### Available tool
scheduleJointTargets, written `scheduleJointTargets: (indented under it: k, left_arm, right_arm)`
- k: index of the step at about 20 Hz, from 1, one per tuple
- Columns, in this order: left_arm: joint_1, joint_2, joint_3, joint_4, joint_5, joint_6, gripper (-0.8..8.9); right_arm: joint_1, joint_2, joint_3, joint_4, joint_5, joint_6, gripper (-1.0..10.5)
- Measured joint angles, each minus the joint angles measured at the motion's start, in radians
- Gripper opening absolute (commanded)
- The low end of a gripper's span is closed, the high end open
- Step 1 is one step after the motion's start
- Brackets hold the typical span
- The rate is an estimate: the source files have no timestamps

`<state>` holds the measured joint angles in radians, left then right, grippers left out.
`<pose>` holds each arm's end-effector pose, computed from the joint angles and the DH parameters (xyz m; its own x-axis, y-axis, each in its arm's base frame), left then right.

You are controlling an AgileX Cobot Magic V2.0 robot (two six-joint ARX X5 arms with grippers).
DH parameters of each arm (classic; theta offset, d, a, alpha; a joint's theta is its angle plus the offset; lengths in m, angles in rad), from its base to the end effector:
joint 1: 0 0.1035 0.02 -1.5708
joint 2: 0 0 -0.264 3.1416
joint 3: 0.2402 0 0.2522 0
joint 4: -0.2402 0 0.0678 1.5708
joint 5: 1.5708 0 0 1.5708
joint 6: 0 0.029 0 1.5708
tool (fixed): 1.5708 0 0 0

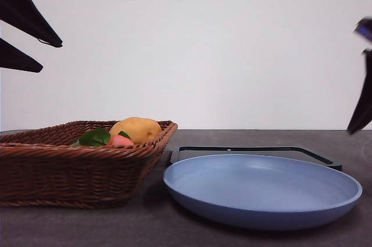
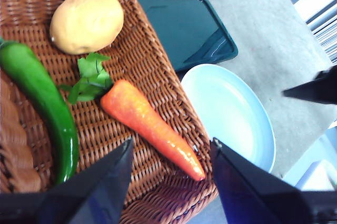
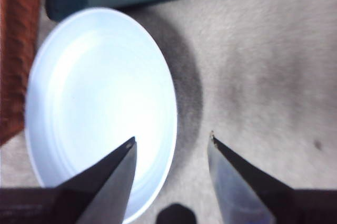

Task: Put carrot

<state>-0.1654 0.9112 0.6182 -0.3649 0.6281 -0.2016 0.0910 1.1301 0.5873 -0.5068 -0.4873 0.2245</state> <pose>0.1770 -0.0468 0.2430 0.5348 -0.6850 -0.4948 0.4591 0.7271 -0.5105 0.1926 0.0312 0.1861 0.3956 0.5063 -0.7663 -0.1124 0.8548 0.5067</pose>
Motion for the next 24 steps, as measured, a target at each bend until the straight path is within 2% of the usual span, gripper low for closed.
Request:
scheduleJointTargets:
  k: [5, 9, 11, 12, 17, 21, 24]
  left_arm:
    - [-0.008, 0.0, 0.0, 0.017, 0.0, -0.01, 2.62]
    - [-0.008, 0.0, 0.0, 0.017, 0.0, -0.01, 2.62]
    - [-0.008, 0.0, 0.0, 0.018, 0.0, -0.012, 2.68]
    - [-0.008, 0.0, 0.0, 0.019, 0.0, -0.022, 3.04]
    - [-0.059, 0.0, 0.0, 0.042, -0.012, -0.082, 3.23]
    - [-0.205, 0.047, 0.009, 0.063, -0.197, -0.114, 3.23]
    - [-0.305, 0.168, 0.099, -0.004, -0.284, -0.126, 3.22]
  right_arm:
    - [0.056, 0.178, 0.0, 0.124, 0.0, 0.024, 2.0]
    - [0.087, 0.254, 0.0, 0.182, -0.001, 0.058, 1.0]
    - [0.091, 0.267, 0.0, 0.178, -0.001, 0.072, 0.2]
    - [0.091, 0.267, 0.0, 0.179, -0.001, 0.074, 0.0]
    - [0.091, 0.221, 0.0, 0.109, 0.004, 0.082, 0.0]
    - [0.091, 0.091, 0.0, 0.006, 0.009, 0.076, 0.0]
    - [0.091, 0.008, 0.0, -0.078, 0.086, 0.057, 0.0]
